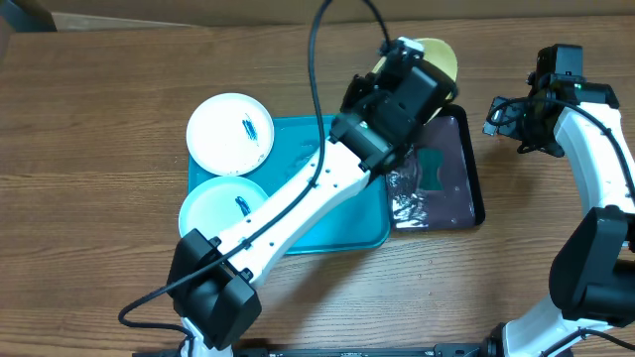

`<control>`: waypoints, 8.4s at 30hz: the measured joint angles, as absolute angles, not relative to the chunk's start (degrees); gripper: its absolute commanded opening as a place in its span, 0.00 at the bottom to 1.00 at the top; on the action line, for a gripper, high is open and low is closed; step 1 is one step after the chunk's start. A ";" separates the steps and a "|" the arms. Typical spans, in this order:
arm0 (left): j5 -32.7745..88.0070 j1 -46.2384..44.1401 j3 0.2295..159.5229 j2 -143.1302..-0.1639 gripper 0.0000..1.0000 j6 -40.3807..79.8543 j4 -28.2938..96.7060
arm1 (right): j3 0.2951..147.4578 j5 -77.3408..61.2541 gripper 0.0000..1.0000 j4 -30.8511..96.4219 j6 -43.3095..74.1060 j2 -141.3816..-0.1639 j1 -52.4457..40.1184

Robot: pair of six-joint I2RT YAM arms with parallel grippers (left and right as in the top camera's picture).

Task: Clean dirty plates on tray and stack at the side
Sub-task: 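Lift the yellow plate by its rim with the left gripper, then carry the yellow plate left and set it on the table, then move the left gripper to the white plate's rim and grip it, then drag the white plate onto the teal tray's center with the left gripper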

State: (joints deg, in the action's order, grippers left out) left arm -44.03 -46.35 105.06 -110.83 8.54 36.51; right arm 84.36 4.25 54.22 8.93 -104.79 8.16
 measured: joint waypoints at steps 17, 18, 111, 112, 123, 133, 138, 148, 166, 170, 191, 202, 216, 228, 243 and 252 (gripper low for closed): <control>-60.69 -52.97 105.14 -110.83 0.04 -19.20 14.28 | 84.36 4.25 1.00 54.22 8.95 -104.79 8.16; -61.01 -53.32 105.16 -110.83 0.04 -20.43 13.15 | 84.36 4.25 1.00 54.22 8.95 -104.79 8.16; -12.51 23.77 105.14 -110.91 0.04 37.47 71.13 | 84.36 4.23 1.00 54.19 8.95 -104.79 8.16; -14.37 23.73 104.64 -110.91 0.04 38.00 70.50 | 84.36 4.25 1.00 54.22 8.95 -104.79 8.16; -23.05 23.73 91.31 -110.93 0.04 39.11 56.58 | 84.36 4.23 1.00 54.24 8.97 -104.79 8.16; -18.57 23.73 87.05 -111.00 0.74 31.66 52.05 | 84.36 4.25 1.00 54.22 8.93 -104.79 8.16; -9.23 23.73 93.30 -111.07 0.57 25.41 57.80 | 84.36 4.23 1.00 54.22 8.95 -104.77 8.16; 12.56 19.29 98.98 -111.04 0.60 18.65 64.25 | 84.36 4.25 1.00 54.22 8.95 -104.79 8.16; 2.68 -0.08 98.98 -111.04 0.68 15.46 66.50 | 84.36 4.25 1.00 54.24 8.95 -104.79 8.16; -1.50 0.16 98.98 -111.04 0.66 16.38 66.48 | 84.36 4.23 1.00 54.19 8.95 -104.79 8.16; -6.70 4.80 88.16 -111.04 0.41 16.97 50.72 | 84.36 4.27 1.00 54.22 8.93 -104.79 8.16; -6.74 6.37 83.05 -111.04 0.39 16.71 44.56 | 84.36 4.23 1.00 54.22 8.95 -104.77 8.16; -6.72 6.37 74.08 -111.04 0.20 16.49 34.04 | 84.36 4.25 1.00 54.22 8.95 -104.79 8.16; -4.08 6.37 73.63 -111.04 0.04 16.49 33.17 | 84.36 4.25 1.00 54.22 8.95 -104.79 8.16; 13.54 6.07 73.60 -111.04 0.04 16.51 35.97 | 84.36 4.25 1.00 54.17 8.95 -104.79 8.16; 16.38 -0.30 73.58 -111.04 0.04 16.51 39.00 | 84.36 4.25 1.00 54.22 8.95 -104.79 8.16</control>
State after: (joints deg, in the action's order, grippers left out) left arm 16.38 -0.30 73.58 -111.04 16.51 39.00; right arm 84.36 4.25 54.22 8.95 -104.79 8.16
